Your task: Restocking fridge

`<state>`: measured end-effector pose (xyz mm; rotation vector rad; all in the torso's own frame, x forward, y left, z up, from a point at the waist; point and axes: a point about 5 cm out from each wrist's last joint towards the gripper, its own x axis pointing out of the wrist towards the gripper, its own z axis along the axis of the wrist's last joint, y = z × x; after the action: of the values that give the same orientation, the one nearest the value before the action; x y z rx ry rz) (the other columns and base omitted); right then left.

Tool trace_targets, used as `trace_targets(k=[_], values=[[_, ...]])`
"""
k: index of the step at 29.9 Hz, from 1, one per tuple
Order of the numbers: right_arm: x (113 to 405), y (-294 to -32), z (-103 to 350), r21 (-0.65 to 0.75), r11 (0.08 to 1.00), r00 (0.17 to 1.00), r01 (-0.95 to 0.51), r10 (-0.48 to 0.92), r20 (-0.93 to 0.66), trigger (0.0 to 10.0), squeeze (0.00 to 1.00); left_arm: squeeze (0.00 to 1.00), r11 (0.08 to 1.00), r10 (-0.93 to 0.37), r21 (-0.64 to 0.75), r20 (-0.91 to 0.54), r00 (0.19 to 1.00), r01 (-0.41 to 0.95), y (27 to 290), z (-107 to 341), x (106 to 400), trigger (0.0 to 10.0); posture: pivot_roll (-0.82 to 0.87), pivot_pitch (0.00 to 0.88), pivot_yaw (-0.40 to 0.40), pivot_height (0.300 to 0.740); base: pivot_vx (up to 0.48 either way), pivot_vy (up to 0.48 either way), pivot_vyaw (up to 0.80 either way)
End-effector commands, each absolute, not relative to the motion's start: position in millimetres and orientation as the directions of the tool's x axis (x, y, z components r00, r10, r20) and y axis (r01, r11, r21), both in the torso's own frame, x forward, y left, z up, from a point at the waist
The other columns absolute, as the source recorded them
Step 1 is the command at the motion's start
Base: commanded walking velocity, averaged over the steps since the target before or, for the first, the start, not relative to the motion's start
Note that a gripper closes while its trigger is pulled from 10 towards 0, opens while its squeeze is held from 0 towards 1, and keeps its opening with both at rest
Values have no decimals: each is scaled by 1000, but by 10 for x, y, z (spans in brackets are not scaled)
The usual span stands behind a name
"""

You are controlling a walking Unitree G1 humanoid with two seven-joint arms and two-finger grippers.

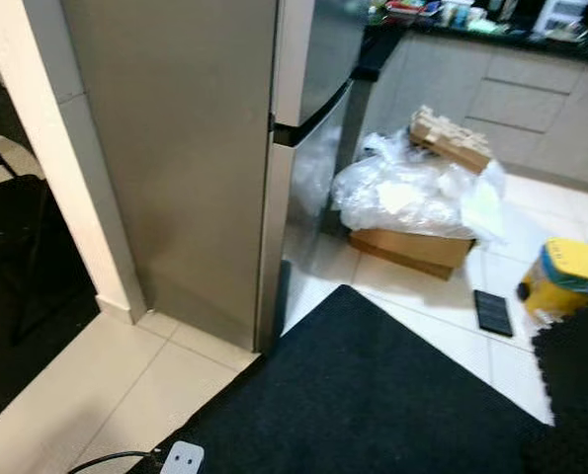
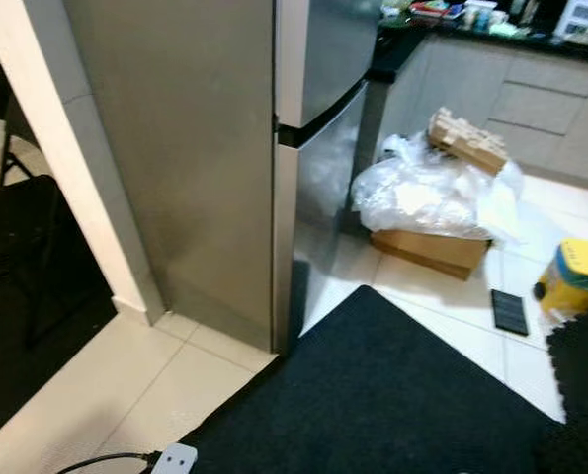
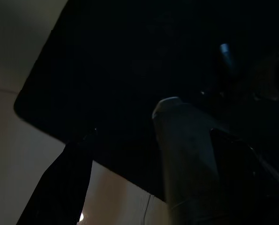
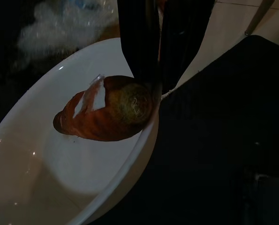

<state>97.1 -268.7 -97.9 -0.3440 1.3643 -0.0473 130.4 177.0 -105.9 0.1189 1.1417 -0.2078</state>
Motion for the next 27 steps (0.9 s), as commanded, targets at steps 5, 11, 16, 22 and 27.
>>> trace_targets(k=[5,11,16,22,27], values=[[1046,-2679,-963,-278,941,240,-191,-230,-943,10000,0,0,974,-99,-11,-918,384,225,1795,-1067,1275,10000,28,0,-42,740,0,-454,0],[1073,-2658,-962,-275,939,253,-208,-220,-942,10000,0,0,975,-97,-10,-918,385,221,1801,-1068,1269,10000,34,0,-46,740,0,-454,0],[1094,-2642,-961,-277,935,258,-222,-217,-941,10000,0,0,976,-95,-9,-918,384,219,1799,-1070,1262,10000,35,0,-45,740,0,-430,0],[1076,-2624,-972,-277,931,255,-239,-215,-943,10000,0,0,980,-80,-1,-917,390,200,1806,-1067,1275,10000,38,0,-45,740,0,-120,0],[1070,-2582,-986,-266,925,261,-273,-195,-945,10000,0,0,981,-72,7,-917,393,195,1822,-1064,1283,10000,37,0,-44,740,0,0,0]])
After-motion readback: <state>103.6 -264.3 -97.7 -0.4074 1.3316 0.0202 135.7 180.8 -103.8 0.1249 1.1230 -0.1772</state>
